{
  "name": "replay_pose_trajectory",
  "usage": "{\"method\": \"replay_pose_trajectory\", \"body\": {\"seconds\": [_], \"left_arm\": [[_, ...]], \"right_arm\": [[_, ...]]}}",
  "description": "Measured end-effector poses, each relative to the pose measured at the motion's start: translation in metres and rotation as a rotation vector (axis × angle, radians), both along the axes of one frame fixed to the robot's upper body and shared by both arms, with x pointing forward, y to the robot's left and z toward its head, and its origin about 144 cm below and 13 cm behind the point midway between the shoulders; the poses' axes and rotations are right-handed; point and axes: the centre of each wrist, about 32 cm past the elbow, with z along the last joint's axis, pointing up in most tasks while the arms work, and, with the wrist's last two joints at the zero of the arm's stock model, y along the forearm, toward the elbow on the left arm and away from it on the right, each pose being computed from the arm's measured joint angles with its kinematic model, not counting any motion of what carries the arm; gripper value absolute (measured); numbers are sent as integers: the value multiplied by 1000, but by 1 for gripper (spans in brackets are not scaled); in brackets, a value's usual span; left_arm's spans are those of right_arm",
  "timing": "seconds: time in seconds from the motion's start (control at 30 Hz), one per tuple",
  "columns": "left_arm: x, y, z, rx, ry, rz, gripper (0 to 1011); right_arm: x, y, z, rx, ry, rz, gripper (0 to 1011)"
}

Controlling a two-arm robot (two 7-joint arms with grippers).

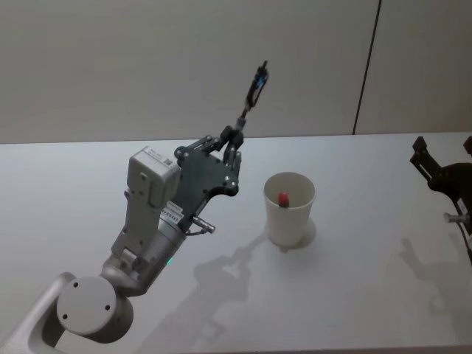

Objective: Place the pen into the pen holder.

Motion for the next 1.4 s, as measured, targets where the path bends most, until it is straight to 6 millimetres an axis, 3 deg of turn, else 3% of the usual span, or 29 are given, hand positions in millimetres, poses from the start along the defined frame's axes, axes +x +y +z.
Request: {"method": "replay_pose_trajectory", "body": {"seconds": [0.5,0.9,1.4], "left_arm": [[21,-5,4,-39,-150,-227,126],[28,-8,6,-46,-198,-291,126],[31,-9,7,-47,-221,-319,126]], "right_arm": [[0,0,0,0,0,0,1001],[-1,0,3,5,-12,43,1001],[-2,7,23,39,-53,196,1001]]}}
